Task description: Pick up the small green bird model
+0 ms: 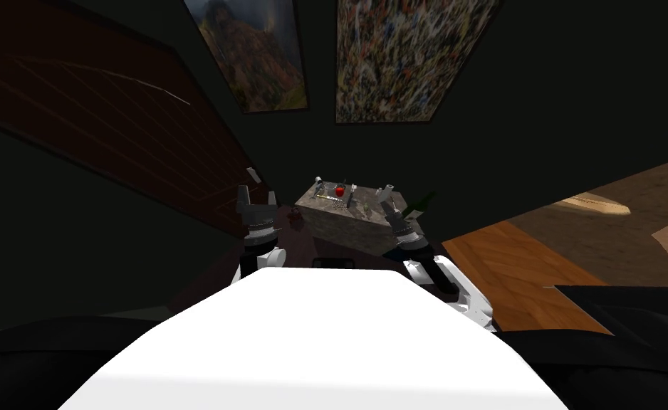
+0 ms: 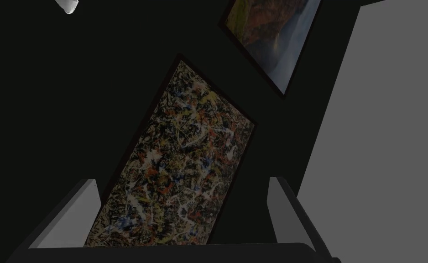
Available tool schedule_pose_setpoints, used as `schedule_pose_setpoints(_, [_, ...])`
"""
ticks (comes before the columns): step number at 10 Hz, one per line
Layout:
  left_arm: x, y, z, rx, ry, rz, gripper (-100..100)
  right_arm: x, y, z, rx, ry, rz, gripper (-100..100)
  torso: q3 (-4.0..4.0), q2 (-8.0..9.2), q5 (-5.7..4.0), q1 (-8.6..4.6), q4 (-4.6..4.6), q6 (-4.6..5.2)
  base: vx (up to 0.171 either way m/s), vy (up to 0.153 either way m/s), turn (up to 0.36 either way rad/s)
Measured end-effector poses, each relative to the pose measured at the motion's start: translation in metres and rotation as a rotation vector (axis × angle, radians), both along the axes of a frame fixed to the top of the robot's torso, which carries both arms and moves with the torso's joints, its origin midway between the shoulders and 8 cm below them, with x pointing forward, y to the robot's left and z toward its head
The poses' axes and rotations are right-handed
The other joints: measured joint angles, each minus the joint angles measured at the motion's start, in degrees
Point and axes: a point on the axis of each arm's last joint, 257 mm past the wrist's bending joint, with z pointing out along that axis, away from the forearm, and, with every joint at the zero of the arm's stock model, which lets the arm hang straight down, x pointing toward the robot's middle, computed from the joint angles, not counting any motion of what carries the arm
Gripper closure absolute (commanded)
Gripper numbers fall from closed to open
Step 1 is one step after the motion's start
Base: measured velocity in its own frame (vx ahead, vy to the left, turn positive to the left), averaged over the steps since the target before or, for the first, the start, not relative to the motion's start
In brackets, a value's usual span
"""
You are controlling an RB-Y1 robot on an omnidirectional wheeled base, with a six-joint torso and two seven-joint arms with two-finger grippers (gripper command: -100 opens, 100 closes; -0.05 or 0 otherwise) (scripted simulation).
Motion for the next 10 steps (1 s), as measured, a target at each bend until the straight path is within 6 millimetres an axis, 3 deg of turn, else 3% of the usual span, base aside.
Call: schedule_pose_setpoints(10, [0.0, 0.0, 0.0, 0.0, 0.0, 0.0, 0, -0.009, 0.007, -0.068, -0.397, 0.128, 0.086, -100, -0.08, -0.14, -0.01, -0.04, -0.03, 0.01, -0.052, 0.011, 0.11])
